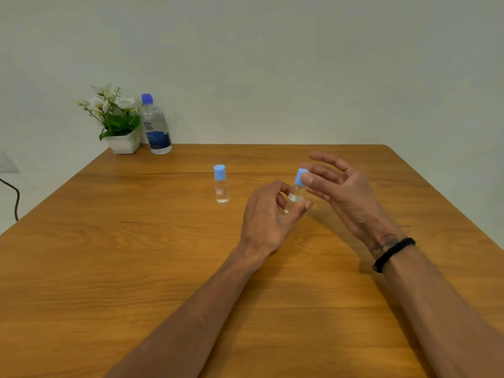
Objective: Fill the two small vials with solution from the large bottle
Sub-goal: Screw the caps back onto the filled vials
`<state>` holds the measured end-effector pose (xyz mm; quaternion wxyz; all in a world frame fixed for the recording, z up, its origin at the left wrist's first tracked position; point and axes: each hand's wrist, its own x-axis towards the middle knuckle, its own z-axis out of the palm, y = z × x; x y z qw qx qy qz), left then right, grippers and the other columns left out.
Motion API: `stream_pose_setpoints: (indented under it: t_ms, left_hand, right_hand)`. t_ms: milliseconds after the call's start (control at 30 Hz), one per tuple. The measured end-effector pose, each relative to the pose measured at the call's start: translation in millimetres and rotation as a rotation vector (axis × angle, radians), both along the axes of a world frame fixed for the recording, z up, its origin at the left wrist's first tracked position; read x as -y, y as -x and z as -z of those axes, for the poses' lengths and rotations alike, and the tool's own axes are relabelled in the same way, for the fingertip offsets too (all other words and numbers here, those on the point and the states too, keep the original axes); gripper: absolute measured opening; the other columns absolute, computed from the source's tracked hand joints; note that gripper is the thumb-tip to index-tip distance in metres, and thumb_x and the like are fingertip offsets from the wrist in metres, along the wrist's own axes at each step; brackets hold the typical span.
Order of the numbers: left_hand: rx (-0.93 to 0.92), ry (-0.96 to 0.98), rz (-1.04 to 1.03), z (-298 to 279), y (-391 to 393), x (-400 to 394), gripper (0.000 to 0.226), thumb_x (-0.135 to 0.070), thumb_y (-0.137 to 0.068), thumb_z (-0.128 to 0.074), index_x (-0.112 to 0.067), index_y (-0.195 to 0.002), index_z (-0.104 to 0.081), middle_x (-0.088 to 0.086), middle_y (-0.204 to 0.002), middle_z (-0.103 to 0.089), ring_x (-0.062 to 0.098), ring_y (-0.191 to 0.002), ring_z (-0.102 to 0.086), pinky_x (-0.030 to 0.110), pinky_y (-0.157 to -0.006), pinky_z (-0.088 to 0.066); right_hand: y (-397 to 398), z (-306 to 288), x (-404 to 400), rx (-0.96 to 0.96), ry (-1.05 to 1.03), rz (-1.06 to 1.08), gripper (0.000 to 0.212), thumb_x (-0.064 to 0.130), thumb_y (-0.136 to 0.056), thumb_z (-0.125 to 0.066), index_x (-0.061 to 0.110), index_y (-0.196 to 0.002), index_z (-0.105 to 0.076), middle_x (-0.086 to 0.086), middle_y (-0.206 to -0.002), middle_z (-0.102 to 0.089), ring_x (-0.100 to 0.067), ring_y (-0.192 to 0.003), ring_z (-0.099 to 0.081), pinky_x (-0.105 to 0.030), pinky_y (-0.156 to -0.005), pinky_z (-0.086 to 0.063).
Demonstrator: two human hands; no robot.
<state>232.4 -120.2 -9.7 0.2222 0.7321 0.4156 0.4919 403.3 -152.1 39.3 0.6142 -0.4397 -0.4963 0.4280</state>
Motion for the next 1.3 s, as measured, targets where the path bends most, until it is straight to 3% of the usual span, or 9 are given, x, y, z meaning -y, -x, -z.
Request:
stream_pose_setpoints:
  t_ms: [100, 300, 467, 667, 867, 967, 1033, 1133, 1300]
  left_hand:
    - [0.016, 0.004, 0.006, 0.0, 0.5, -0.2, 0.033, -0.051, -0.082, -0.082, -0.026, -0.098, -0.069, -0.006, -0.072, -0.061, 0.008, -0.068, -0.053, 0.030, -0.064, -0.047]
    - [-0.029, -0.012, -0.044, 0.7, -0.3, 0.6, 0.034, -0.051, -0.078, -0.085, -0.029, -0.094, -0.064, -0.009, -0.075, -0.057, 0.008, -0.074, -0.051, 0.024, -0.067, -0.040]
    - [-0.014, -0.022, -0.089, 0.8, 0.1, -0.7, 0.036, -0.051, -0.076, -0.087, -0.030, -0.092, -0.063, -0.014, -0.074, -0.053, 0.010, -0.077, -0.052, 0.021, -0.067, -0.037]
    - [-0.054, -0.075, -0.126, 0.6, 2.5, 2.2, 0.036, -0.044, -0.080, -0.084, -0.023, -0.090, -0.057, -0.012, -0.077, -0.052, 0.013, -0.079, -0.052, 0.028, -0.067, -0.039]
    - [0.002, 0.010, 0.000, 2.6, 4.4, -3.6, 0.034, -0.035, -0.090, -0.079, -0.022, -0.120, -0.072, -0.009, -0.101, -0.063, 0.007, -0.087, -0.057, 0.022, -0.077, -0.048]
    - [0.065, 0.135, 0.092, 0.6, 7.0, -10.3, 0.031, -0.035, -0.095, -0.074, -0.024, -0.123, -0.072, 0.000, -0.110, -0.061, 0.006, -0.091, -0.058, 0.016, -0.075, -0.049]
    - [0.152, 0.190, 0.158, -0.3, 9.1, -16.6, 0.031, -0.037, -0.093, -0.074, -0.024, -0.121, -0.072, 0.004, -0.104, -0.070, 0.011, -0.092, -0.064, 0.028, -0.080, -0.054]
    - [0.289, 0.325, 0.222, -3.3, 13.5, -19.2, 0.051, -0.036, -0.089, -0.079, -0.022, -0.135, -0.066, 0.000, -0.109, -0.080, 0.014, -0.105, -0.075, 0.038, -0.095, -0.059]
    - [0.266, 0.307, 0.270, -3.0, 14.1, -16.1, 0.034, -0.024, -0.098, -0.070, -0.018, -0.131, -0.068, -0.001, -0.115, -0.079, 0.009, -0.100, -0.074, 0.029, -0.084, -0.055]
  right_hand:
    - [-0.6, -1.6, 0.8, -0.001, 0.037, -0.090, 0.059, 0.018, -0.085, -0.081, 0.014, -0.141, -0.064, -0.011, -0.130, -0.076, -0.023, -0.126, -0.071, -0.043, -0.107, -0.056]
    - [4.1, 5.0, -4.4, 0.099, -0.040, 0.148, 0.055, 0.027, -0.063, -0.098, 0.013, -0.112, -0.078, 0.000, -0.093, -0.074, -0.018, -0.093, -0.068, -0.035, -0.093, -0.058]
    - [6.1, 4.9, -3.4, 0.077, -0.008, 0.024, 0.056, 0.021, -0.075, -0.090, 0.015, -0.128, -0.073, -0.009, -0.111, -0.081, -0.024, -0.112, -0.076, -0.041, -0.103, -0.059]
    - [20.1, 8.5, -1.4, 0.123, -0.047, 0.167, 0.042, 0.015, -0.072, -0.096, 0.012, -0.110, -0.079, -0.005, -0.101, -0.084, -0.020, -0.101, -0.080, -0.038, -0.094, -0.063]
    - [26.3, 9.7, -2.5, 0.204, -0.075, 0.234, 0.046, 0.031, -0.071, -0.098, 0.023, -0.112, -0.080, 0.003, -0.106, -0.082, -0.009, -0.100, -0.075, -0.032, -0.091, -0.062]
    - [13.7, 9.4, -3.2, 0.118, 0.015, 0.108, 0.051, 0.040, -0.077, -0.089, 0.018, -0.122, -0.078, -0.001, -0.117, -0.081, -0.018, -0.116, -0.075, -0.044, -0.103, -0.060]
    - [5.9, 10.7, -3.6, 0.084, 0.065, 0.016, 0.050, 0.033, -0.081, -0.085, 0.010, -0.125, -0.076, -0.008, -0.120, -0.080, -0.027, -0.119, -0.074, -0.053, -0.109, -0.056]
    - [1.9, 13.7, -3.8, 0.140, 0.083, -0.062, 0.045, 0.018, -0.081, -0.087, 0.006, -0.123, -0.077, -0.011, -0.118, -0.081, -0.030, -0.118, -0.075, -0.048, -0.109, -0.057]
    - [-0.2, 18.7, -7.0, 0.199, 0.073, -0.084, 0.043, 0.001, -0.080, -0.089, 0.007, -0.121, -0.077, -0.008, -0.113, -0.082, -0.023, -0.110, -0.078, -0.033, -0.098, -0.062]
